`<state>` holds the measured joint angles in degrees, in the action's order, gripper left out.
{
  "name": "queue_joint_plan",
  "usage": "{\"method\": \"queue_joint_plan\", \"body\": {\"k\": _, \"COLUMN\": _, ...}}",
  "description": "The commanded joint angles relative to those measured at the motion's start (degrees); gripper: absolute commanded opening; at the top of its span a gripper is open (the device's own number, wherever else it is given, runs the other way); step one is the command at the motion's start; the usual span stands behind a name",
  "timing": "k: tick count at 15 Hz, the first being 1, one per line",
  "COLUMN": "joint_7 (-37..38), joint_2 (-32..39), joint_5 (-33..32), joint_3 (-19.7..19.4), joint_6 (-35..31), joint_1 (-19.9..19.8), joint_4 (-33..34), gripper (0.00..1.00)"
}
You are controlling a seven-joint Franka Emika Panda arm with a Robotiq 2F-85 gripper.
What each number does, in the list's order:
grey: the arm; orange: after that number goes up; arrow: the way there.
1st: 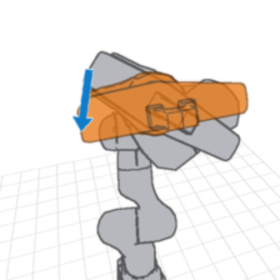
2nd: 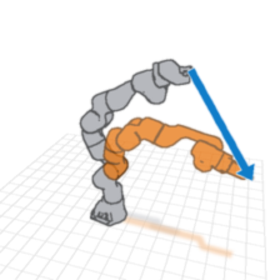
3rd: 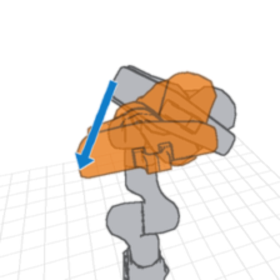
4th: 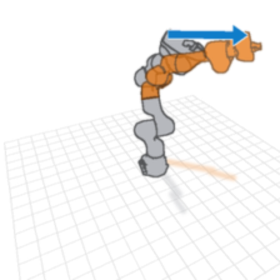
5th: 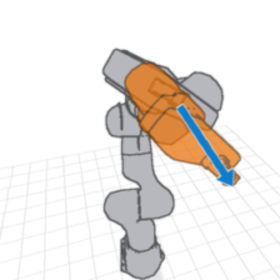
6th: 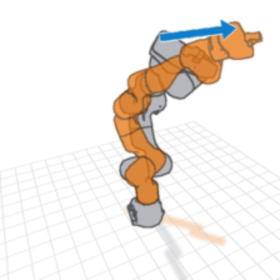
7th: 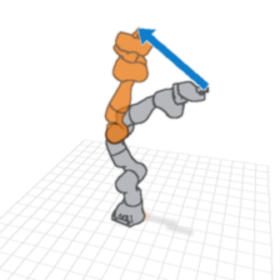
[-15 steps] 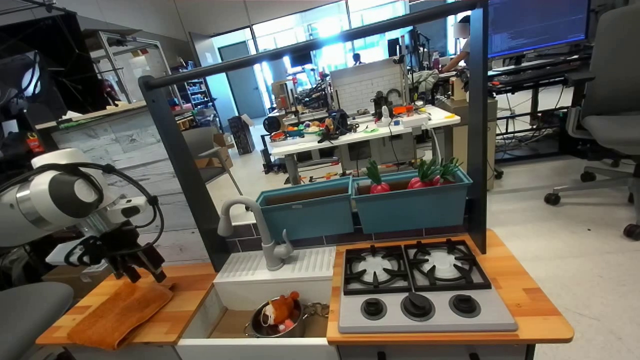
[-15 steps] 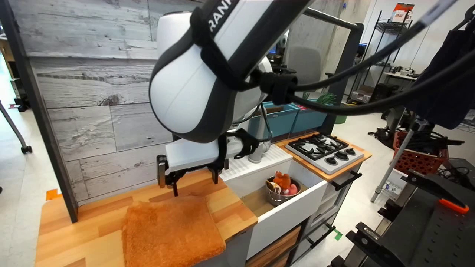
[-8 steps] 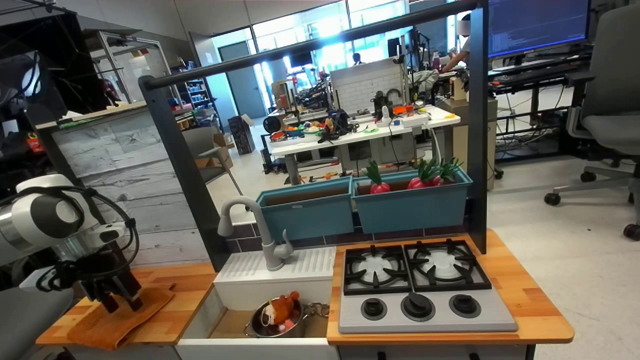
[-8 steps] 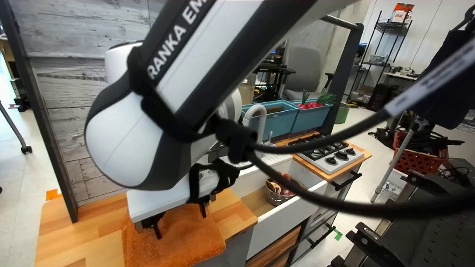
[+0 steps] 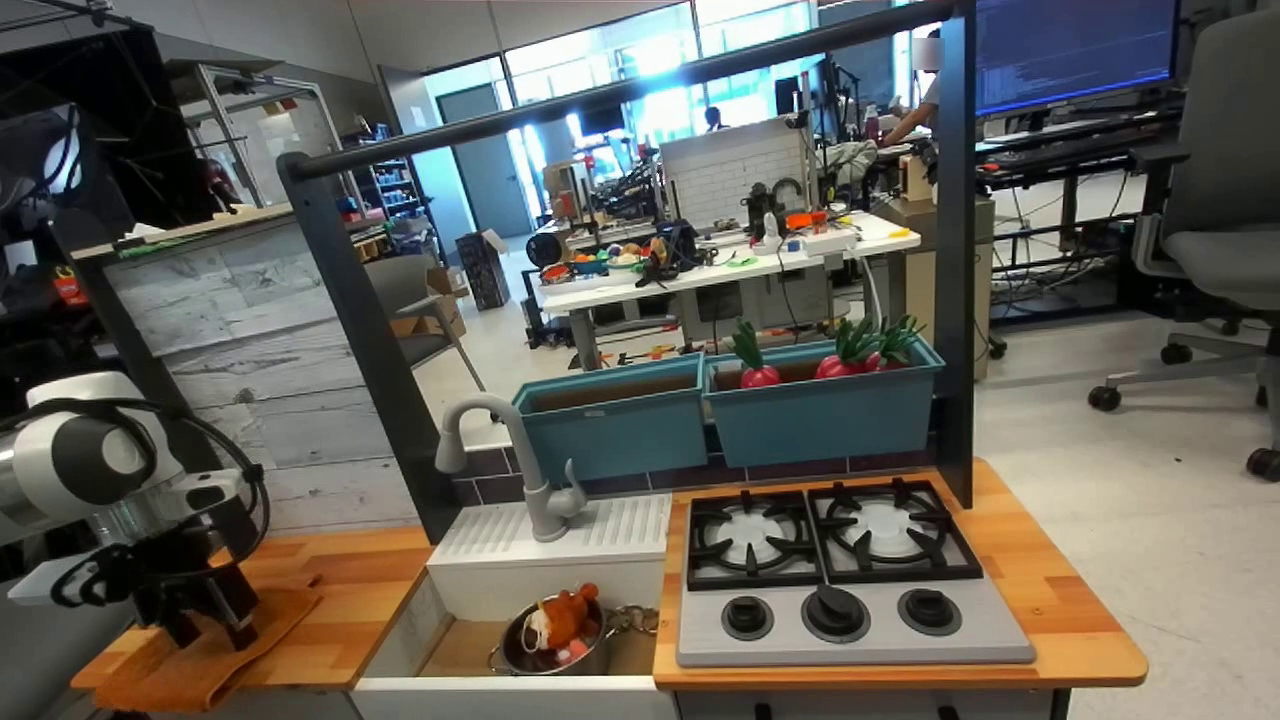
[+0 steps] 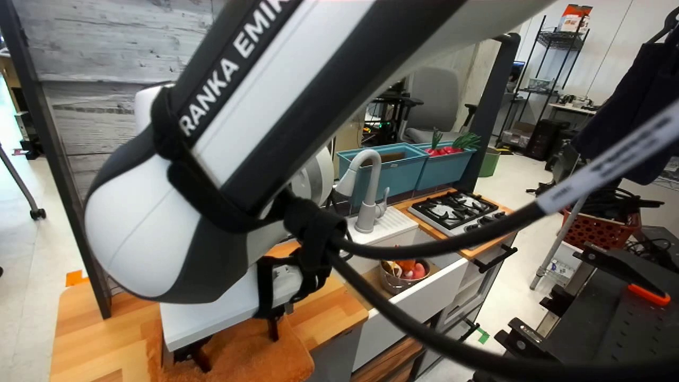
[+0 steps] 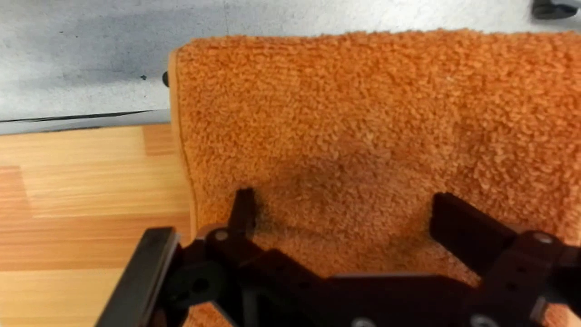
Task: Use the towel to wipe the table, then put the dolls on the stove
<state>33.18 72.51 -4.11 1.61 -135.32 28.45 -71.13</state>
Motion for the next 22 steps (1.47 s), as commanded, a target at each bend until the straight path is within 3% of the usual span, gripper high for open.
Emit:
{"method": "queue_joint_plan", "body": {"k": 1, "joint_7": -2.9, "joint_2": 5.5, "joint_5": 1.6, "joint_3": 2.6, "joint_6": 3.0, "joint_1": 1.5, "joint_4": 8.3, "gripper": 1.0}}
{"method": "queue_joint_plan", "body": {"k": 4, "joint_7": 1.4, "joint_2": 7.9, "joint_5": 0.1, "joint_3": 0.1, "joint_6": 0.7, "joint_1": 5.7, "joint_4": 13.8, "gripper": 1.0}}
{"method": "queue_joint_plan", "body": {"k": 7, "joint_7": 4.1, "joint_2": 9.1, "joint_5": -0.1, "joint_3": -2.6, "joint_6": 0.7, "joint_1": 6.8, "joint_4": 17.6, "gripper": 1.0}}
{"method": "queue_joint_plan", "body": {"k": 15, "joint_7": 8.5, "joint_2": 6.8, "joint_5": 2.4, "joint_3": -5.5, "joint_6": 0.5, "joint_1": -2.1, "joint_4": 10.2, "gripper": 1.0}}
{"method": "queue_joint_plan", "body": {"k": 19, "joint_7": 11.7, "joint_2": 3.3, "joint_5": 0.8, "joint_3": -7.4, "joint_6": -1.3, "joint_1": -1.9, "joint_4": 4.5, "gripper": 1.0}}
{"method": "queue_joint_plan", "body": {"k": 20, "joint_7": 9.1, "joint_2": 6.5, "joint_5": 1.3, "joint_3": -6.1, "joint_6": 0.5, "joint_1": -3.6, "joint_4": 9.6, "gripper": 1.0}}
{"method": "queue_joint_plan", "body": {"k": 22, "joint_7": 10.1, "joint_2": 5.4, "joint_5": 1.2, "joint_3": -6.6, "joint_6": 0.3, "joint_1": -3.0, "joint_4": 8.0, "gripper": 1.0}}
